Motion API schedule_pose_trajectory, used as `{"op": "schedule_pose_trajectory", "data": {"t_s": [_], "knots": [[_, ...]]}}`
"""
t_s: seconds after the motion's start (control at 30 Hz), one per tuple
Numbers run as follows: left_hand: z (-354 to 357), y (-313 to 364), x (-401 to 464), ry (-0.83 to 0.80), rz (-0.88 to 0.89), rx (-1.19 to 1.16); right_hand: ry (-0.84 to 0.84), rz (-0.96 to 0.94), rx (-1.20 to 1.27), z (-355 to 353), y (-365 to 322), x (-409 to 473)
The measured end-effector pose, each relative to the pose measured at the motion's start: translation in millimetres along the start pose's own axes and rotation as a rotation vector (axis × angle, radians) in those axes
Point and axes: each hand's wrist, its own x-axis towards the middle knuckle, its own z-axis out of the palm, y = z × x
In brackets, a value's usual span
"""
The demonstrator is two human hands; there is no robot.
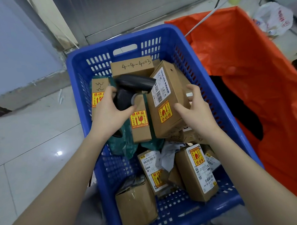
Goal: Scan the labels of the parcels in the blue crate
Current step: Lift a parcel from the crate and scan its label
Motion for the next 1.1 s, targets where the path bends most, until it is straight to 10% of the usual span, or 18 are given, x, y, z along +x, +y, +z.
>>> {"op": "schedule_pose_trajectory", "data": {"t_s": [0.6,1.1], "knots": [[-5.0,32.4,-29.2,-0.072,-0.157,-0.425,0.277,-0.024,0.526,-61.6,-17.8,-42.6],[10.4,26.4,-3.5,-0.222,-0.264,-0.445,0.113,0.252,0.675,-59.0,-5.6,-15.6]]}}
